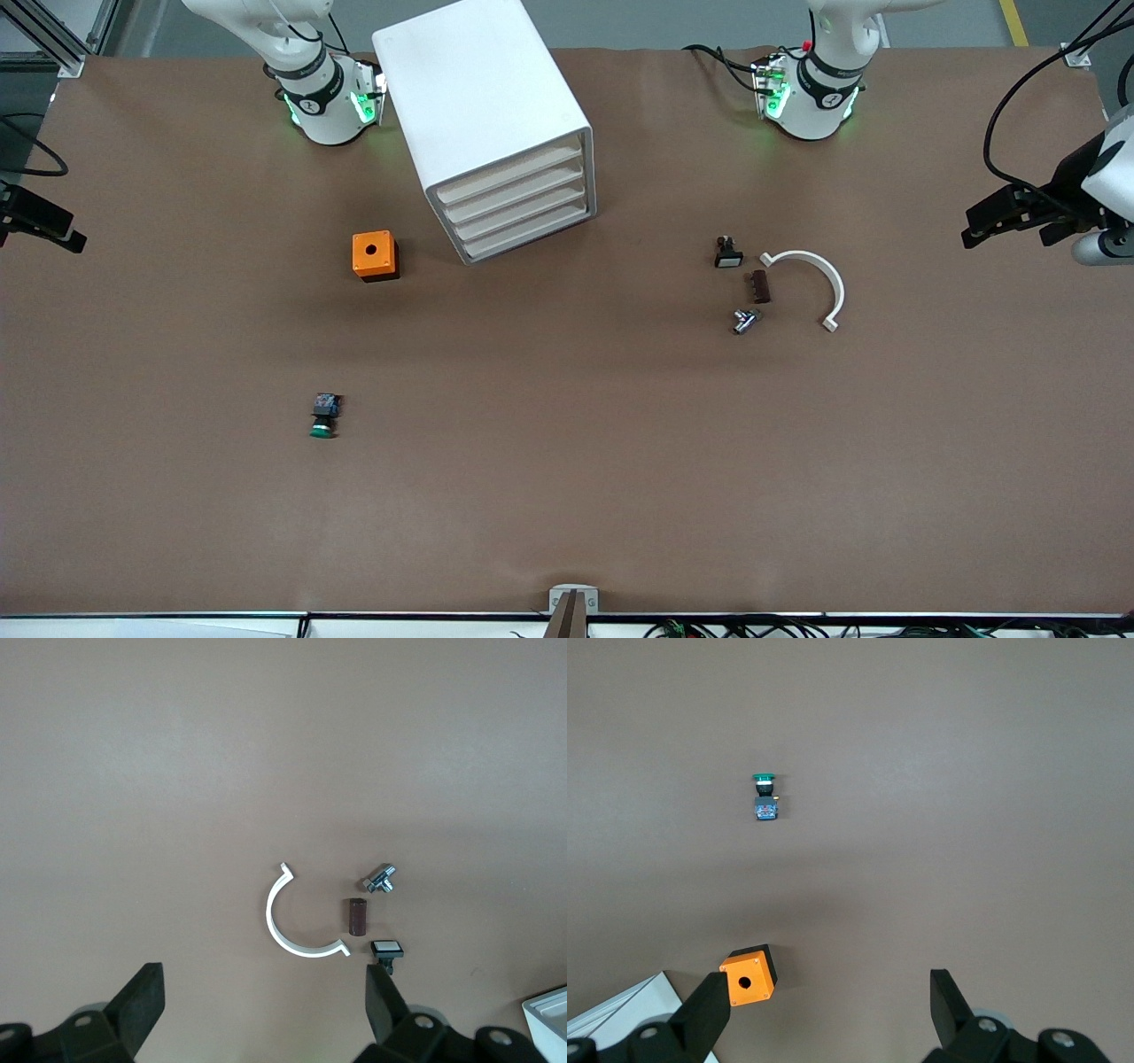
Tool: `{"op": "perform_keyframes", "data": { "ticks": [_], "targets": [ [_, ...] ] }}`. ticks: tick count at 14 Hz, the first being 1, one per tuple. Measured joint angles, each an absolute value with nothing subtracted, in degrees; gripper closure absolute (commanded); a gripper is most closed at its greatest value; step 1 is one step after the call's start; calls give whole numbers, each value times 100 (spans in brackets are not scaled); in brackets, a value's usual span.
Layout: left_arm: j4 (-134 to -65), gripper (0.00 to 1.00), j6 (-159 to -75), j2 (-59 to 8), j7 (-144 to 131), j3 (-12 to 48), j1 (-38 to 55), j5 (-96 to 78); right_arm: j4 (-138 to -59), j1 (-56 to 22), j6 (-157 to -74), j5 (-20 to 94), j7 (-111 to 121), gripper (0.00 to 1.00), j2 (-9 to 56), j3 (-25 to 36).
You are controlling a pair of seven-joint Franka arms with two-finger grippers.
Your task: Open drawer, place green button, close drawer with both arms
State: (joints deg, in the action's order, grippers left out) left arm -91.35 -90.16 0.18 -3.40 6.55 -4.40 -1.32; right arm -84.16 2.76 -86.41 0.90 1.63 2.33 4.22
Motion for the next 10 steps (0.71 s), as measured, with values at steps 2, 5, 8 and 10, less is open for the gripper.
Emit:
{"op": "perform_keyframes", "data": {
  "ticks": [2,5,8,10],
  "targets": [
    [-9135,0,-9016,12,-340,655,-441,-132,-8424,276,-8641,91,163,0,233,422],
    [-9135,0,-9017,-15,-340,652,-454,-132,-8430,276,-8641,91,163,0,233,422],
    [-9136,0,-9008,-78,-341,632,-465,-132,-8432,276,-8641,91,163,0,233,422],
    [-9140,0,-8981,-192,-343,614,-530,-132,-8434,276,-8641,91,163,0,233,422]
  ]
}}
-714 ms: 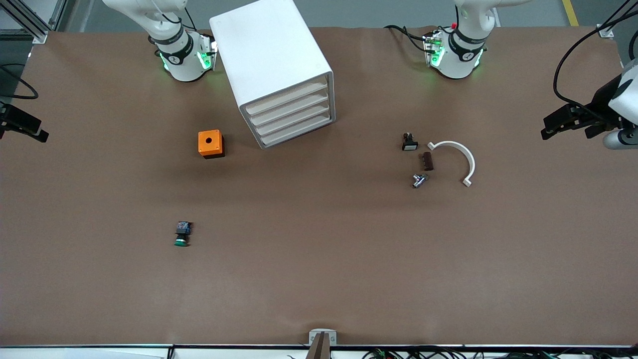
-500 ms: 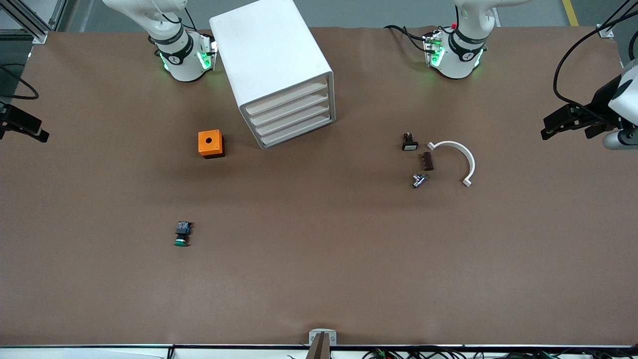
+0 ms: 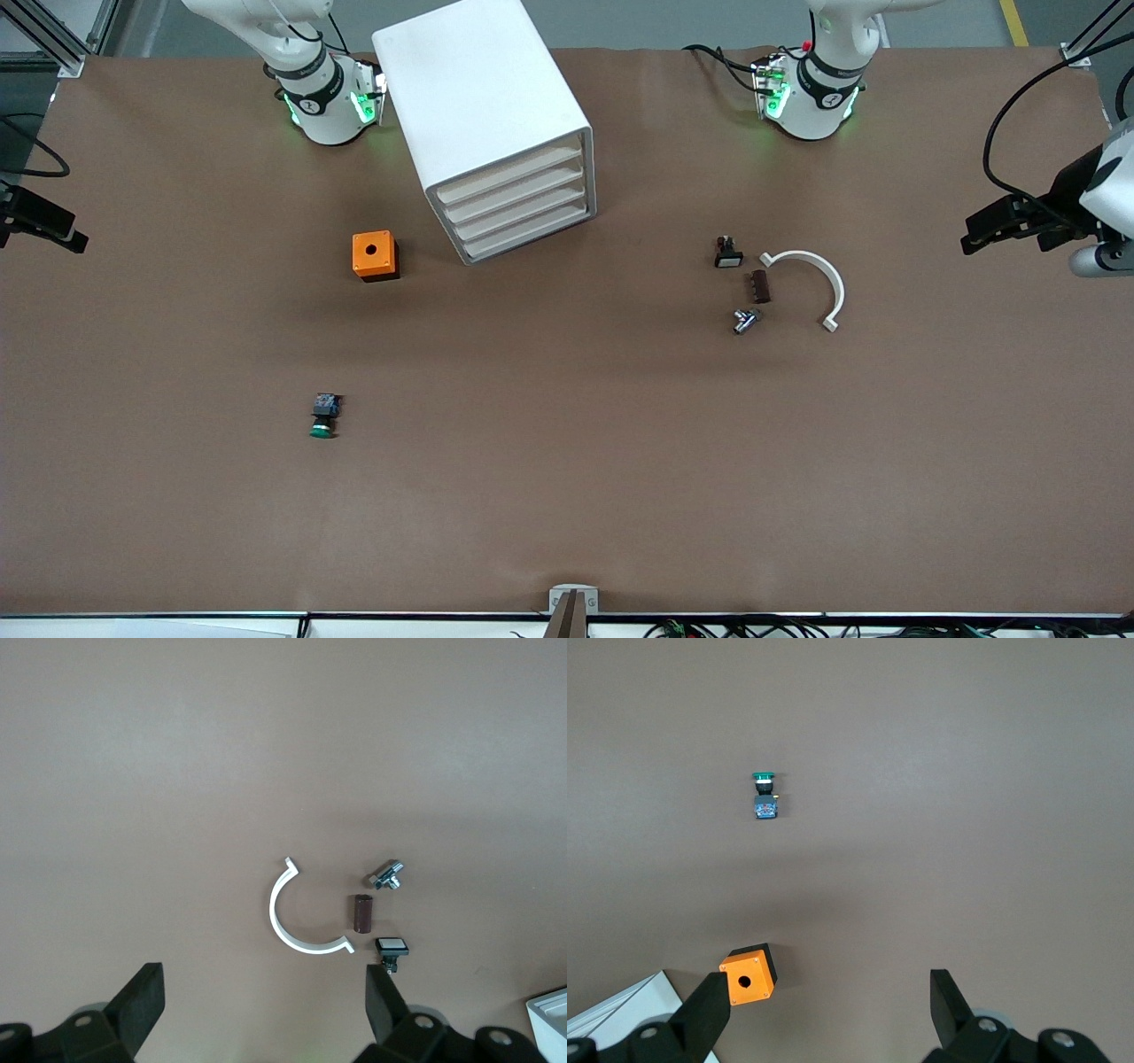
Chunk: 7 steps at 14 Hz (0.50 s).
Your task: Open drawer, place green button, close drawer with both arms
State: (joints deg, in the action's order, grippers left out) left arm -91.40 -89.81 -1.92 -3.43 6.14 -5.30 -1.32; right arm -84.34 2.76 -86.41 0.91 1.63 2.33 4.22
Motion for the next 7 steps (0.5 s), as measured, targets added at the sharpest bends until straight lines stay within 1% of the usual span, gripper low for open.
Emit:
{"op": "perform_keyframes", "data": {
  "ticks": [3,7],
  "targets": [
    [-9169,0,-8967,-510,-343,622,-583,-132,-8437,276,-8641,91,163,0,233,422],
    [-9180,0,-8971,-1205,-703,761,-352,-142,-8441,276,-8641,91,163,0,233,422]
  ]
}}
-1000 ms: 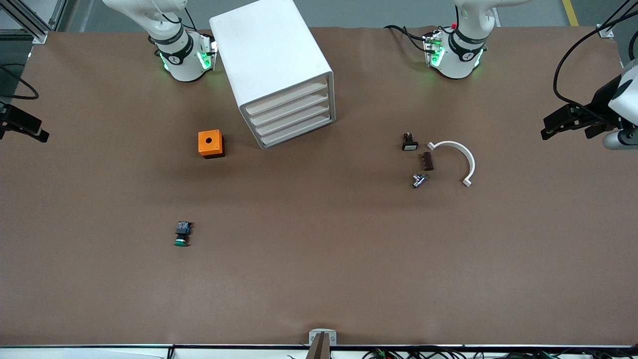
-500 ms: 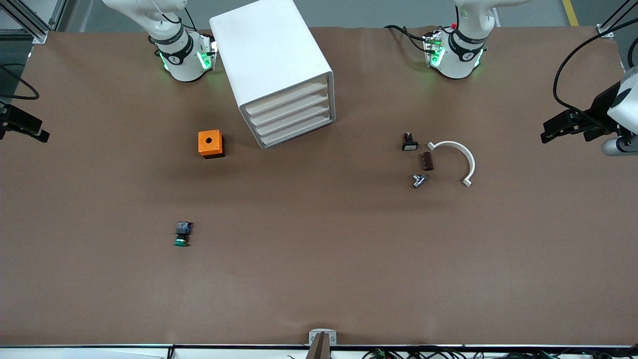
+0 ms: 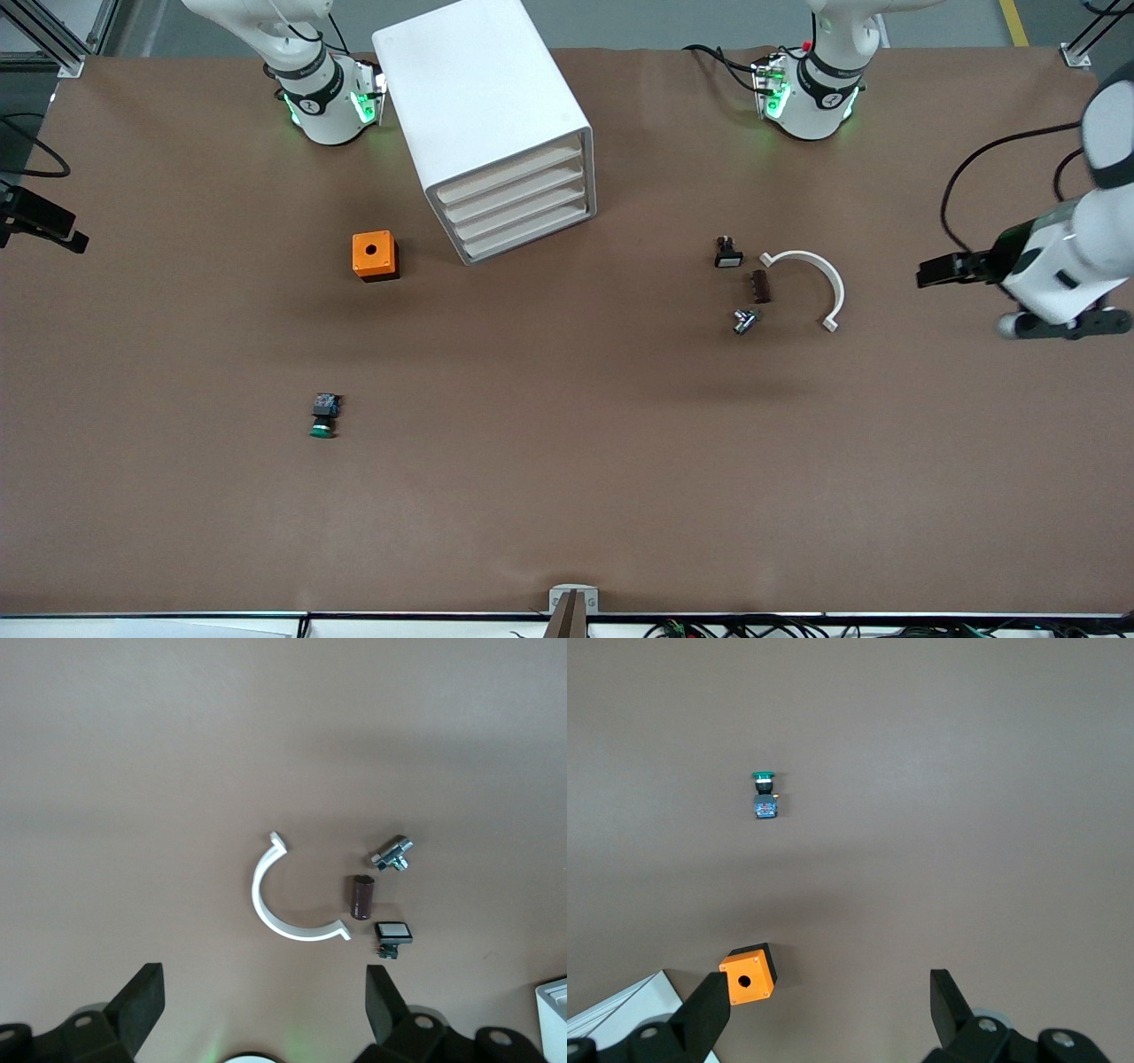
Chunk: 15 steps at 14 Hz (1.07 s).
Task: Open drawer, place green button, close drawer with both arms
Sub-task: 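Move the left gripper to the cabinet drawer while the right gripper reaches the button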
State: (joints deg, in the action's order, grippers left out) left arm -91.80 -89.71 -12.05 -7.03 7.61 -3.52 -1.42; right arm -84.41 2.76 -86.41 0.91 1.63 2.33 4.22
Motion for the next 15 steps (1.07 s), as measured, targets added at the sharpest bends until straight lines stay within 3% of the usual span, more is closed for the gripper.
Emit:
{"op": "perform_keyframes", "data": {
  "ticks": [12,15],
  "targets": [
    [-9133,0,-9002,-2600,-2908,803,888,-363,-8441,302,-8501,91,161,0,222,441],
    [-9112,0,-9007,-2802,-3631,808,1309,-364,-8509,306,-8540,95,210,0,541,433]
  ]
}}
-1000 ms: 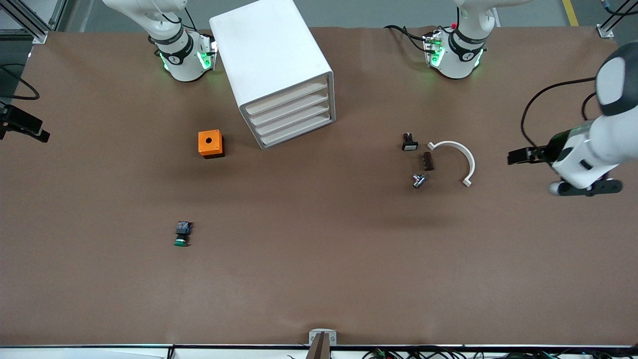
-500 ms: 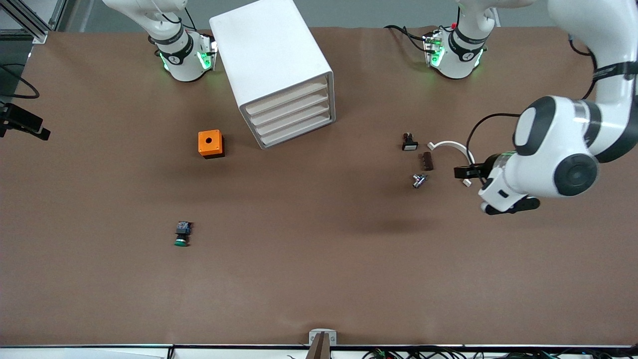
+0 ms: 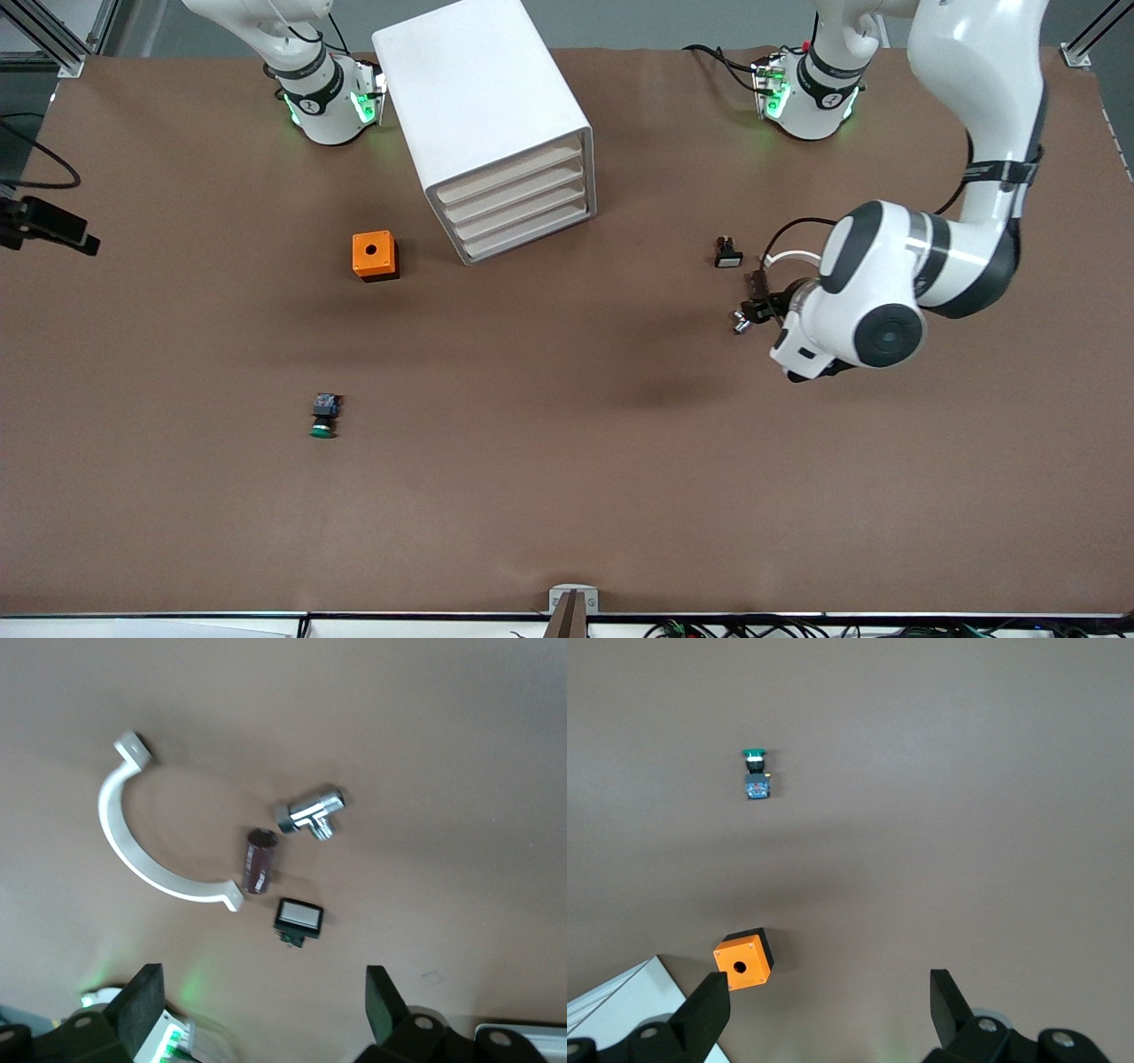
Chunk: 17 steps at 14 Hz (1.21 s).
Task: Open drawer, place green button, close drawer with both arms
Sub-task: 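Move the left gripper to the cabinet drawer while the right gripper reaches the button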
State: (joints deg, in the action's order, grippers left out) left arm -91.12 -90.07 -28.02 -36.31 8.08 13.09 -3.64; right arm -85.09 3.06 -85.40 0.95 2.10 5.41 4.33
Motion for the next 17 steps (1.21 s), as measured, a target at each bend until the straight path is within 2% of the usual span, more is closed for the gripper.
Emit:
{"op": "perform_keyframes", "data": {
  "ticks": [5,8,12,14,17],
  "targets": [
    [-8604,0,-9032,-3482,-5384,813,2116,-441,-8509,283,-8743,86,281,0,1049,387],
    [-8211,0,-9031,-3872,-6496,809,2480,-1274,-8508,320,-8835,83,285,0,1312,408],
    [-8076,0,-9028,-4194,-7952,788,2504,-2415,-8529,316,-9095,91,285,0,1546,406],
    [-8015,0,-9025,-4371,-8738,784,2492,-2937,-8575,268,-9410,95,283,0,1779,380],
    [-7979,0,-9018,-4661,-9952,792,2532,-3578,-8999,134,-10477,100,162,0,2095,358]
  ]
}}
